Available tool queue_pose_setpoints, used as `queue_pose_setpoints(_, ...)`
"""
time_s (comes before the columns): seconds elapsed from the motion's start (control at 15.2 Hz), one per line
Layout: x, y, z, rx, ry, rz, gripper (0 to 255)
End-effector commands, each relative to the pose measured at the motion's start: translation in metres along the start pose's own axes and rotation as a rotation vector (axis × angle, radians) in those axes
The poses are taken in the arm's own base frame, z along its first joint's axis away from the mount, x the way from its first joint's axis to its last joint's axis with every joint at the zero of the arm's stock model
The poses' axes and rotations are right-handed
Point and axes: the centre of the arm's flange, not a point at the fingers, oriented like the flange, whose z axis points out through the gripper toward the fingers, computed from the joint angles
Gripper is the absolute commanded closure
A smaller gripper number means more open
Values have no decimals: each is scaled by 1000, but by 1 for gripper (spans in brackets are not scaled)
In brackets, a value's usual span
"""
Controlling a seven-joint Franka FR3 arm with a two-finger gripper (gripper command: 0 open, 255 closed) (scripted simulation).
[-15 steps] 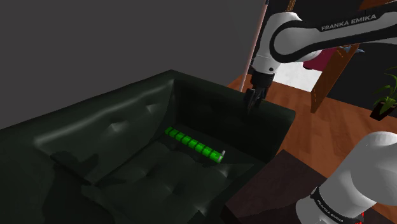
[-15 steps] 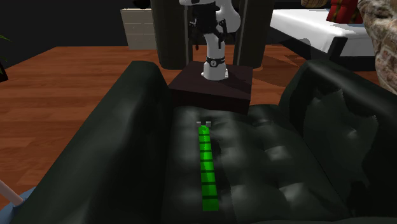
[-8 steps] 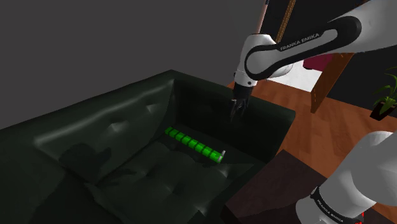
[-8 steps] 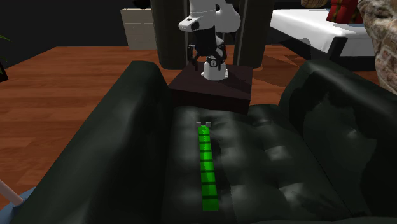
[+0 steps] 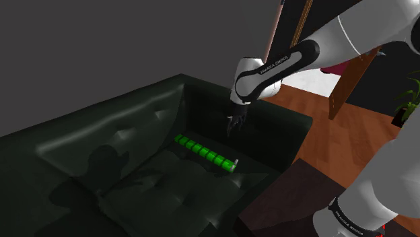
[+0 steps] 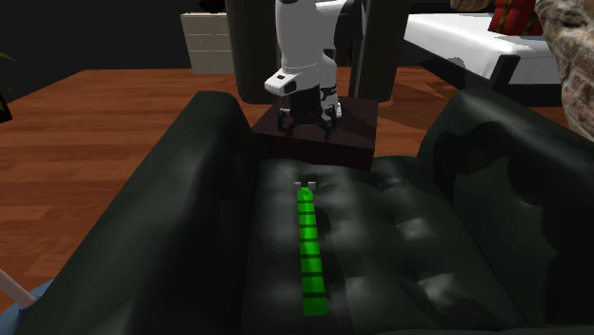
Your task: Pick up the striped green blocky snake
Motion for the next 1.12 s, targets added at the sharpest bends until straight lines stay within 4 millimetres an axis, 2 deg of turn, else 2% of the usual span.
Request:
queue_pose_setpoints(0.0, 18, 1, 21, 1, 2, -9, 0)
queue_pose_setpoints(0.99, 146, 1, 170, 5, 11, -77, 0)
queue_pose_setpoints(1.06, 148, 1, 172, 5, 11, -78, 0)
